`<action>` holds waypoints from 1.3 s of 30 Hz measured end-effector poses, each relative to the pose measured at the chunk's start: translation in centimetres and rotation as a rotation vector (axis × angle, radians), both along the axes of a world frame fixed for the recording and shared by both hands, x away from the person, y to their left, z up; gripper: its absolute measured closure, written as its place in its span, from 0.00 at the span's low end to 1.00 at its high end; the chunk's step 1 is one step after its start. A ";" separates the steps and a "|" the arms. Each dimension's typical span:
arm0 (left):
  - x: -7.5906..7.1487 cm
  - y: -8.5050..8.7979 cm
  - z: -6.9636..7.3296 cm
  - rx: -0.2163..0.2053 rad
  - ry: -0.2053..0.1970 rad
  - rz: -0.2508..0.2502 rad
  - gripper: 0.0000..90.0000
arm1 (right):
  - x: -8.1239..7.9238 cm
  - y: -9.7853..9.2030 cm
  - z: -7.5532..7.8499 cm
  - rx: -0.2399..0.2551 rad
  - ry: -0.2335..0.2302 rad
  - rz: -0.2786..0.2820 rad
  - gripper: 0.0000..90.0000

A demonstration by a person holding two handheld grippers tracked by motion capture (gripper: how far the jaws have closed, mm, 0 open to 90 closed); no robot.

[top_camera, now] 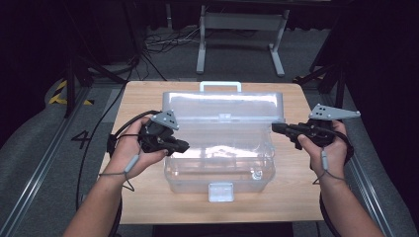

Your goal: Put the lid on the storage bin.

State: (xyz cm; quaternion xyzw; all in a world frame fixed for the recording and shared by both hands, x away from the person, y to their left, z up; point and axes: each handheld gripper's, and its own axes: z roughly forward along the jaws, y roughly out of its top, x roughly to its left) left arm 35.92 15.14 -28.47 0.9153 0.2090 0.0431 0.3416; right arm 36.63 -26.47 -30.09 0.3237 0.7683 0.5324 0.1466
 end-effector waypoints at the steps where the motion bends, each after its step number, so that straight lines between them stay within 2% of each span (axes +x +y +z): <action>1: 0.0 0.0 0.0 0.000 0.000 0.000 0.95 | 0.0 0.0 0.0 0.000 0.000 0.000 1.00; 4: 0.2 1.1 -0.1 -0.019 0.005 0.031 0.95 | 0.0 0.0 0.0 0.001 0.001 0.001 1.00; 6: 0.3 1.9 -0.1 -0.014 -0.006 0.074 0.94 | 0.0 0.0 0.0 0.001 0.001 0.001 1.00; 10: 0.4 3.4 -0.4 -0.057 -0.003 0.120 0.95 | -0.1 0.0 -0.1 0.001 0.000 0.001 1.00; 11: 0.5 4.4 -0.5 -0.069 0.004 0.146 0.95 | -0.1 0.0 -0.1 0.000 0.001 0.000 1.00; 12: 0.5 4.4 -0.5 -0.069 0.004 0.146 0.95 | -0.1 0.0 -0.1 0.000 0.000 0.000 1.00; 13: 0.5 5.1 -0.7 -0.080 0.006 0.175 0.95 | -0.1 0.0 -0.1 0.000 -0.001 -0.001 1.00; 16: 0.6 6.0 -1.0 -0.089 0.007 0.200 0.95 | -0.2 0.0 -0.1 0.000 -0.001 -0.001 1.00; 18: 0.8 6.9 -1.4 -0.087 -0.003 0.254 0.95 | -0.2 0.0 -0.1 0.001 -0.001 -0.002 1.00; 22: 1.2 7.8 -2.2 -0.100 -0.003 0.307 0.94 | -0.3 0.0 -0.1 0.003 0.001 -0.001 1.00; 28: 1.7 8.5 -2.5 -0.097 0.000 0.349 0.93 | -0.2 0.0 -0.2 0.003 0.002 0.001 1.00; 29: 1.9 8.8 -2.7 -0.090 -0.003 0.376 0.93 | -0.2 0.0 -0.2 0.004 0.002 0.004 1.00; 34: 2.4 9.5 -3.3 -0.067 -0.006 0.404 0.92 | -0.3 0.0 -0.3 0.005 0.003 0.005 1.00; 36: 2.7 9.5 -3.7 -0.059 -0.012 0.438 0.90 | -0.4 0.0 -0.3 0.002 0.003 0.003 1.00; 39: 3.0 9.6 -4.2 -0.052 0.001 0.446 0.88 | -0.8 0.1 -0.6 -0.003 -0.010 -0.008 1.00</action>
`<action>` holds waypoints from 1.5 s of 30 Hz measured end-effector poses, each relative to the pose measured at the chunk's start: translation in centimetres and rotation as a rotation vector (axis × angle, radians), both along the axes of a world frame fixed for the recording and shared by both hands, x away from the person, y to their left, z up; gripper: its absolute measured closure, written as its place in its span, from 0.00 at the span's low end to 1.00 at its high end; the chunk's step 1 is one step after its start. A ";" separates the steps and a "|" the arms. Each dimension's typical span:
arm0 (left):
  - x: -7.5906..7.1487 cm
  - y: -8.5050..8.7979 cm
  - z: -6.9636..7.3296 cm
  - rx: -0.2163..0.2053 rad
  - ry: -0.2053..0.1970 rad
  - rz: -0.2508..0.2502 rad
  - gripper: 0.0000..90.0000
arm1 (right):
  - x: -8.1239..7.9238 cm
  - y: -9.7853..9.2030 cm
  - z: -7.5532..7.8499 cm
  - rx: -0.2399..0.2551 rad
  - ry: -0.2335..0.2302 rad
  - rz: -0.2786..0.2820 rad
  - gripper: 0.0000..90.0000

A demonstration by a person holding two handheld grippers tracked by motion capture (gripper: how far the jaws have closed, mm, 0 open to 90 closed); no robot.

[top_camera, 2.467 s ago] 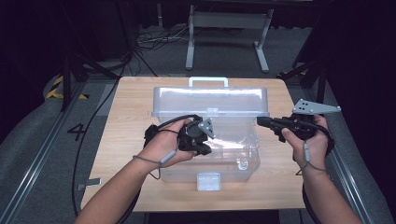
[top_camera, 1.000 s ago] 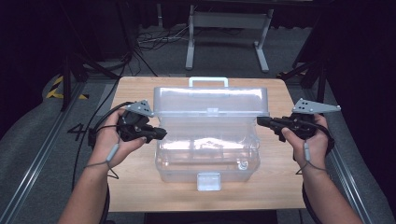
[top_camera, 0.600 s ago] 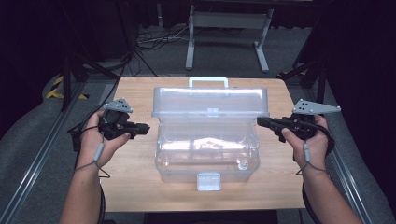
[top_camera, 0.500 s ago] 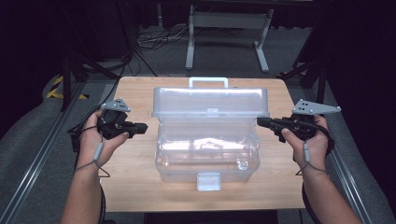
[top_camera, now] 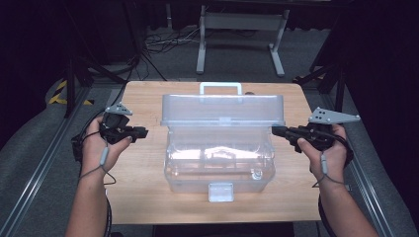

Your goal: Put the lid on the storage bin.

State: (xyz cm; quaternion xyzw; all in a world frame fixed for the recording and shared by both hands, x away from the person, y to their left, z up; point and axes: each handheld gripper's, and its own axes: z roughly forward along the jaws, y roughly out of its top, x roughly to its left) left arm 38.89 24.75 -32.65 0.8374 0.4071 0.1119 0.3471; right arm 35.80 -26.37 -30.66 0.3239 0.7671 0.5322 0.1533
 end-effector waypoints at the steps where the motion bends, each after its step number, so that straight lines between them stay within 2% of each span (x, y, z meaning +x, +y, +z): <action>1: 0.1 0.0 -0.2 -0.004 0.007 0.005 0.88 | 0.0 0.0 0.0 0.000 0.000 0.000 1.00; 6: 0.6 0.1 -0.9 0.013 0.007 0.019 0.82 | -0.5 -0.1 -0.4 0.025 0.003 0.009 1.00; 12: 1.1 0.6 -1.6 0.017 0.016 0.034 0.79 | -0.9 -0.3 -0.9 0.043 0.006 0.016 1.00; 19: 1.3 0.9 -2.3 0.016 0.023 0.048 0.76 | -1.2 -0.2 -1.1 0.025 0.021 0.033 1.00; 24: 1.5 1.1 -2.8 0.013 0.022 0.038 0.73 | -1.4 -0.2 -1.2 0.007 0.028 0.040 1.00; 36: 2.1 1.3 -4.1 0.019 0.056 0.030 0.70 | -2.0 -0.4 -1.8 -0.031 0.074 0.079 1.00; 45: 2.2 1.5 -4.4 0.018 0.065 0.025 0.70 | -2.1 -0.7 -2.1 -0.058 0.104 0.086 1.00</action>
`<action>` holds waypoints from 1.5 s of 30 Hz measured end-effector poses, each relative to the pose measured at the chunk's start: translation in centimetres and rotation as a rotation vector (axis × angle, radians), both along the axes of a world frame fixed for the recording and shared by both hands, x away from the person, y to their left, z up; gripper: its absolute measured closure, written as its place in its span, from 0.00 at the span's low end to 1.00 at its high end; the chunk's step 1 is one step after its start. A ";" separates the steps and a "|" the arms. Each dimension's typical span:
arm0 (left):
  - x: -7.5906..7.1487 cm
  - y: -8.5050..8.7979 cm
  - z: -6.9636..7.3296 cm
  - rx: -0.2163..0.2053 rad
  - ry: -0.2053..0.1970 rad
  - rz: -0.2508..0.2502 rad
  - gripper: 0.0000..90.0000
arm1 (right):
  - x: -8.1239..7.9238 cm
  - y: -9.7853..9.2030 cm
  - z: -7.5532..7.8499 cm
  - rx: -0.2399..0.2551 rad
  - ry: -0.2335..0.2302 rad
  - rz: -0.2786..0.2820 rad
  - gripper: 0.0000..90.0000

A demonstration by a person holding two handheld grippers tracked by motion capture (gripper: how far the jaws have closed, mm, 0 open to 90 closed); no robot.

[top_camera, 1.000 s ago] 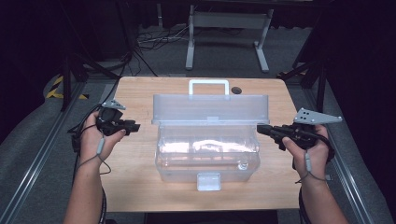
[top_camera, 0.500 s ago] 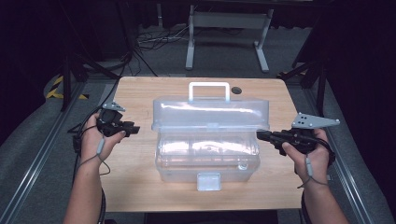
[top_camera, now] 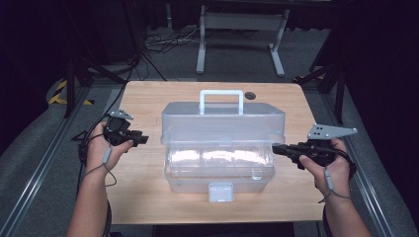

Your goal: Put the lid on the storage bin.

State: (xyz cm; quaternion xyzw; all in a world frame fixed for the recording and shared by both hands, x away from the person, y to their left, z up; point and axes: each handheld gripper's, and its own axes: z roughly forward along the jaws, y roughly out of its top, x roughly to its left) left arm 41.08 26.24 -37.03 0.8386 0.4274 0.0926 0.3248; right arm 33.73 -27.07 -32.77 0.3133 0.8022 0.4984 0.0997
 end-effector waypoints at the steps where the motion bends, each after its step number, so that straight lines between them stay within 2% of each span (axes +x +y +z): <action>1: 0.0 0.0 -0.1 0.001 -0.002 -0.001 0.70 | 0.0 -0.1 -0.1 -0.008 0.008 0.001 1.00; 13: 0.2 0.1 -0.5 0.005 0.021 0.004 0.69 | 0.2 -0.8 -0.5 -0.045 0.035 -0.002 1.00; 17: 0.2 0.2 -0.7 0.005 0.031 0.005 0.67 | 0.2 -0.9 -0.7 -0.078 0.039 -0.013 1.00; 22: 0.5 0.3 -1.2 0.013 0.048 0.010 0.65 | 0.1 -0.9 -0.8 -0.094 0.046 -0.003 1.00; 26: 0.7 0.5 -1.8 0.012 0.064 0.022 0.64 | 0.0 -0.9 -0.7 -0.133 0.064 0.010 1.00; 32: 0.9 0.7 -2.4 -0.002 0.060 0.024 0.61 | -0.2 -0.8 -0.6 -0.165 0.076 0.023 1.00; 35: 1.0 0.8 -2.6 0.005 0.060 0.019 0.61 | -0.2 -0.8 -0.6 -0.175 0.082 0.029 1.00; 45: 1.2 0.9 -3.2 0.005 0.082 0.036 0.59 | -0.2 -0.7 -0.8 -0.241 0.118 0.049 1.00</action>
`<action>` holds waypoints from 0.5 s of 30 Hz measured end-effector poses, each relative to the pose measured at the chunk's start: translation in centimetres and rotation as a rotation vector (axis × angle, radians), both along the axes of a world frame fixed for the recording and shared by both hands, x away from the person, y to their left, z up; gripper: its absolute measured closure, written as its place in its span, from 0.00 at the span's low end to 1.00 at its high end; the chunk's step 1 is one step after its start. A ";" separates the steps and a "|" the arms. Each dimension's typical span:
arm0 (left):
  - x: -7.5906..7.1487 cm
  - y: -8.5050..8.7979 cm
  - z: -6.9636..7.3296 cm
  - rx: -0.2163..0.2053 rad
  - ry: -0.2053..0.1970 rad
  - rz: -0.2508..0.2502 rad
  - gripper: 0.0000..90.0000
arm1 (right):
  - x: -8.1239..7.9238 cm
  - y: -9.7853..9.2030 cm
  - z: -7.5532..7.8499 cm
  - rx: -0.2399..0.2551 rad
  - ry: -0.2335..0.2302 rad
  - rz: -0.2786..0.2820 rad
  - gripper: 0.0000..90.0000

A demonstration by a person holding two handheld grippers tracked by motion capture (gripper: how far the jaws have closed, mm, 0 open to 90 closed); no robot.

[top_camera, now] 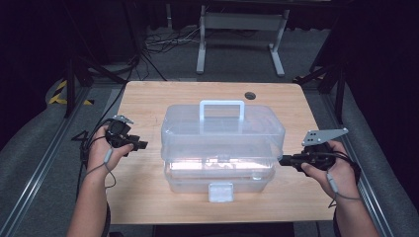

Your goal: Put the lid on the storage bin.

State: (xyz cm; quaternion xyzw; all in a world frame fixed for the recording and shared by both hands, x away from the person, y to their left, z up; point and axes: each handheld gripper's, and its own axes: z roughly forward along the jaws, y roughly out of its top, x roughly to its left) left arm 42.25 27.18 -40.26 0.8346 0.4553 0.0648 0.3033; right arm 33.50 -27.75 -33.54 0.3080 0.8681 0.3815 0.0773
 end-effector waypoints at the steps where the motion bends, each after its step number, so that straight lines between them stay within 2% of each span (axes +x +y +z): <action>1: 0.0 0.0 0.0 0.000 0.000 0.000 0.59 | 0.0 0.0 0.0 -0.007 -0.002 0.003 1.00; 7: 0.1 0.0 -0.2 0.004 0.009 -0.004 0.59 | -0.1 0.4 -0.2 -0.064 0.007 0.033 1.00; 15: 0.1 -0.1 -0.3 0.008 0.017 -0.008 0.59 | -0.2 0.6 -0.3 -0.094 0.035 0.059 1.00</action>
